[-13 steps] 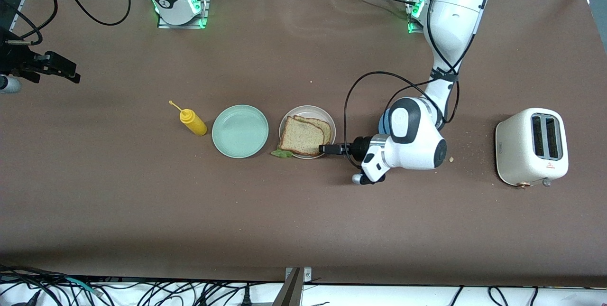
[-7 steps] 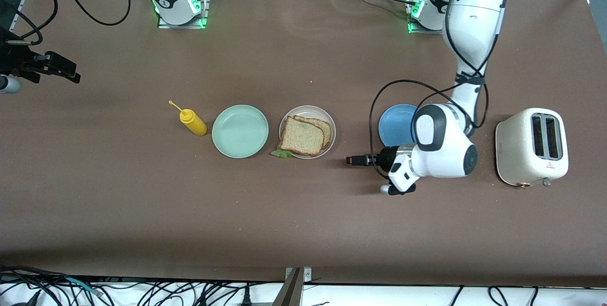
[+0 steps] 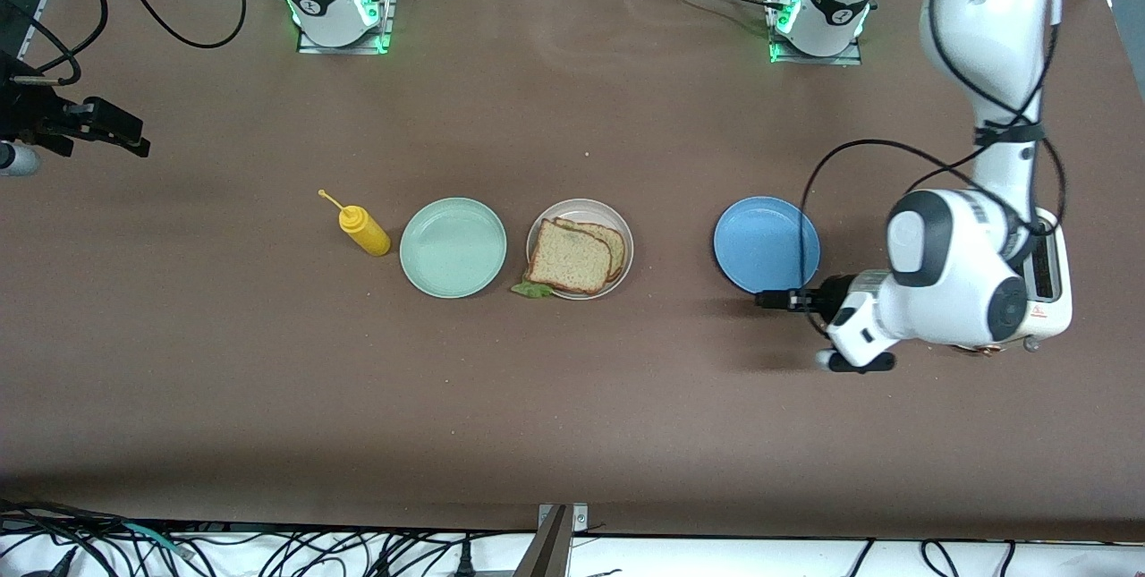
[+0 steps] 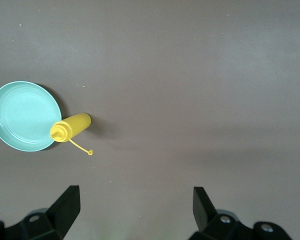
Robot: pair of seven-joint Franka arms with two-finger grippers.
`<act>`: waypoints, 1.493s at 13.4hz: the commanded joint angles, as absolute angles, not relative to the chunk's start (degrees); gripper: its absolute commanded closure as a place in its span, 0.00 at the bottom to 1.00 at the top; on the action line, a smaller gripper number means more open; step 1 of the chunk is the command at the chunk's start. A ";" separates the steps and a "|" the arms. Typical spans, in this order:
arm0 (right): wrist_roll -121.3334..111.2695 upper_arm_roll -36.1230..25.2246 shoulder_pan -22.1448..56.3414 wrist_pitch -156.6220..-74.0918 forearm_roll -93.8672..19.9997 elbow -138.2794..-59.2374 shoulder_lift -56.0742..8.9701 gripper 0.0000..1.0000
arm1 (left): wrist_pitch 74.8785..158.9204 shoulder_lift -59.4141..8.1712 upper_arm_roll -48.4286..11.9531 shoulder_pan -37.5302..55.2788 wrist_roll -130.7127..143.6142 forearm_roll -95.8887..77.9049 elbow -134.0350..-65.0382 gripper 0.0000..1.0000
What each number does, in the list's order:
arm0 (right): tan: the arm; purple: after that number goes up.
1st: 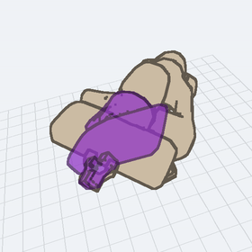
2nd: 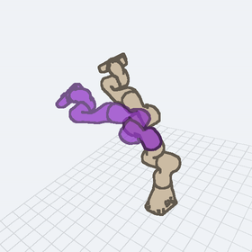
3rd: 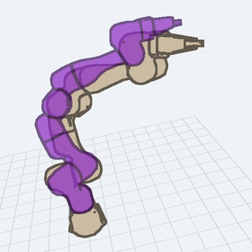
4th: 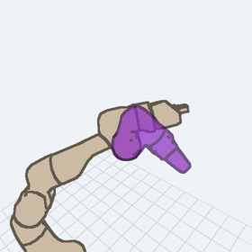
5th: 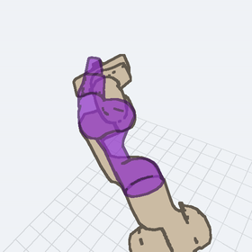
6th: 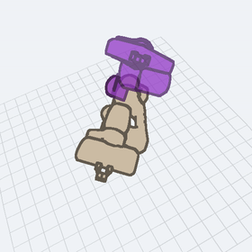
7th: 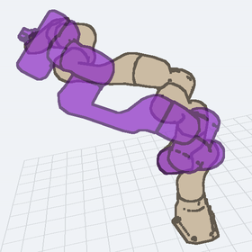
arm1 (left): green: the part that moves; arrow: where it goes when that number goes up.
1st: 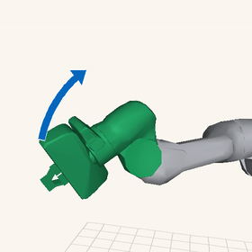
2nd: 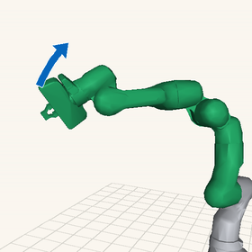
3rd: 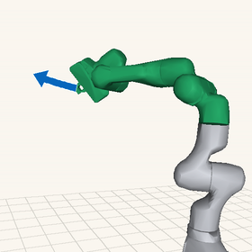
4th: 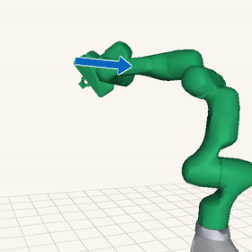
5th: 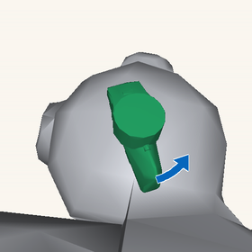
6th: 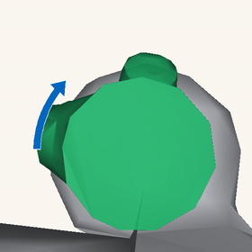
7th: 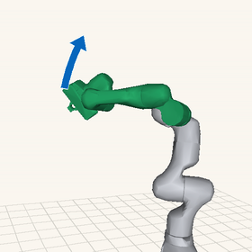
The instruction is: Make sandwich in beige plate with both arms
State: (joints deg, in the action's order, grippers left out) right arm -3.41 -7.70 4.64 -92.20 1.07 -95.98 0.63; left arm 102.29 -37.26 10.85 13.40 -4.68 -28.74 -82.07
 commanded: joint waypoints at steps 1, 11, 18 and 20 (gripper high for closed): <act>-4.31 -7.47 4.57 -91.41 1.93 -94.57 0.26 0.00 | 98.45 -33.67 10.37 11.17 -5.27 -19.99 -82.35 0.00; -4.57 -7.65 4.39 -91.49 1.93 -93.08 -0.62 0.00 | 90.88 -20.75 11.69 6.59 -3.53 -5.19 -82.27 0.00; -3.78 -7.73 4.22 -91.58 1.41 -92.99 -0.44 0.00 | 91.14 -12.76 10.28 6.33 -2.37 1.05 -83.32 0.00; -3.78 -8.17 3.87 -91.67 1.23 -92.29 -0.70 0.00 | 91.23 -9.69 9.41 6.24 -2.37 1.05 -85.50 0.00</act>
